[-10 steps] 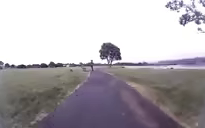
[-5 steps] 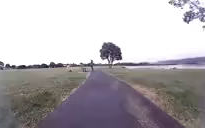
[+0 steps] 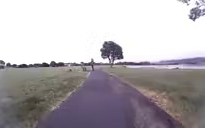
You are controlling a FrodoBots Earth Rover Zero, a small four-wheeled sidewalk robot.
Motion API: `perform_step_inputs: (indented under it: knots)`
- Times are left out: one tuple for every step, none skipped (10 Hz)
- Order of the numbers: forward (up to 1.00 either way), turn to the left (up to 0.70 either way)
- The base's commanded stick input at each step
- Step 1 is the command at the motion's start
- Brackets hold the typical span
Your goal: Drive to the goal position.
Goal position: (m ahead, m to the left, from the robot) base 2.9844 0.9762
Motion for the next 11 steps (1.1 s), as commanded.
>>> perform_step_inputs:
  knots:
    - [0.85, 0.00]
    - [0.85, 0.00]
    - [0.85, 0.00]
    - [0.85, 0.00]
    - [0.85, 0.00]
    - [0.85, 0.00]
    - [0.85, 0.00]
    - [0.85, 0.00]
    - [0.85, 0.00]
    - [0.85, 0.00]
    - [0.85, 0.00]
